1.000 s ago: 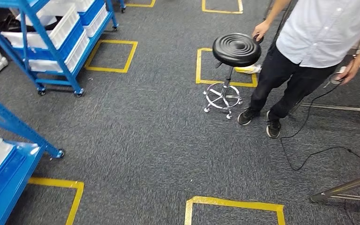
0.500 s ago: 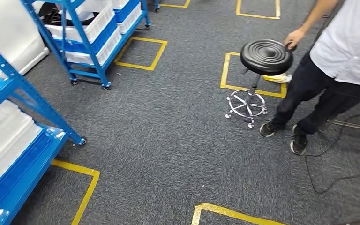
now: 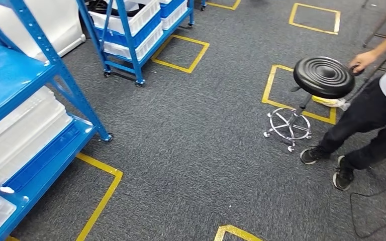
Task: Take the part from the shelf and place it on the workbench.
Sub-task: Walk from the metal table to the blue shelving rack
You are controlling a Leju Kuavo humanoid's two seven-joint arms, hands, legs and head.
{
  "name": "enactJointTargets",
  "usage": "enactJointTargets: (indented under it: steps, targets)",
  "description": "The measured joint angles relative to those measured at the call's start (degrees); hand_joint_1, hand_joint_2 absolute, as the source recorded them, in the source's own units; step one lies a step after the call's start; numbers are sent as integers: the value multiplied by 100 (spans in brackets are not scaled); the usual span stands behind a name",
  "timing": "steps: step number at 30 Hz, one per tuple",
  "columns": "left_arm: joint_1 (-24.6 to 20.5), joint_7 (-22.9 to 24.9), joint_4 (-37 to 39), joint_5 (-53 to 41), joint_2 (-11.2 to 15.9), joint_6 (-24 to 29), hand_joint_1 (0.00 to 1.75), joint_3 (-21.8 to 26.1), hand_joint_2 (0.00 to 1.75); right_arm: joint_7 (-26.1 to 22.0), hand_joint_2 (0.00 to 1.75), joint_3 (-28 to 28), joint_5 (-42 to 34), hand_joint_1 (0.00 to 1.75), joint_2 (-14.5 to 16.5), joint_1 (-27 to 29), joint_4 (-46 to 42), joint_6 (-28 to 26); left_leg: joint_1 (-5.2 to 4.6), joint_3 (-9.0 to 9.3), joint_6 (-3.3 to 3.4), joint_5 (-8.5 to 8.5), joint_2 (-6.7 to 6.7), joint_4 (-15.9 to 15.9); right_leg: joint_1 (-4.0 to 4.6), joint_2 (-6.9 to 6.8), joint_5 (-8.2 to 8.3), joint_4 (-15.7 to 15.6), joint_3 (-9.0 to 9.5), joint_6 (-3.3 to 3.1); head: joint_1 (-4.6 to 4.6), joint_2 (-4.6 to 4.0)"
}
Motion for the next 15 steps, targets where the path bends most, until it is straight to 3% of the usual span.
enactJointTargets:
  steps: [1, 2, 4, 6, 8, 10, 12, 14, 15]
  targets:
    - [-1, 1, 0, 0, -2, -5, 0, 0, 0, 2, 175, -1, 0, 0, -1, 4, 0, 0, -4, 3, 4, -5, -67, 6, 0, 23, -52, 261, -155, 4, 0, 0]
    - [2, 1, 0, 0, -3, -10, 0, 0, 0, 4, 175, -1, -1, 0, -1, 7, 0, 0, -7, 9, 4, -11, -138, 13, -2, 32, 8, 336, -226, 7, 0, 0]
    - [5, 2, 0, 0, -3, -18, 0, 1, 0, 7, 175, -1, -2, 0, -2, 12, 0, 0, -2, 21, -17, -32, -294, 51, -24, 101, 414, -116, -80, 12, 1, 0]
    - [1, 2, 0, 0, -5, -20, 0, 2, 0, 7, 175, -2, -2, 0, -3, 27, 1, 0, 1, -16, -67, -71, -433, 128, -61, 397, 711, -745, 164, -1, -2, 0]
    - [-4, -2, 0, 1, -6, -20, 0, 2, 0, 7, 175, -3, -1, 0, -4, 36, 2, 1, 5, -83, -138, -84, -550, 179, -62, 598, 735, -978, 239, -31, -6, 0]
    - [2, -9, -1, 2, -5, -21, 0, 4, 0, 8, 175, -3, 3, 0, -7, 29, 2, 3, 23, -120, -213, -71, -657, 181, -49, 493, 747, -1014, 254, -87, -7, 0]
    - [10, -18, -1, 5, -3, -21, 0, 6, 0, 8, 175, -3, 12, 0, -11, 28, 2, 7, 21, -196, -265, -169, -498, 343, -58, 342, 761, -1063, 306, -171, -10, 0]
    - [-1, -26, 0, 7, -2, -21, 0, 7, 0, 7, 175, -3, 26, 0, -14, 40, 2, 10, 18, -479, -301, -473, -181, 936, -43, 170, 754, -1092, 342, -235, -20, 0]
    - [-8, -30, 0, 7, -2, -22, 0, 7, 0, 7, 175, -3, 33, 0, -14, 45, 2, 11, 27, -676, -317, -640, -92, 1322, -27, 80, 743, -1092, 349, -251, -25, 0]
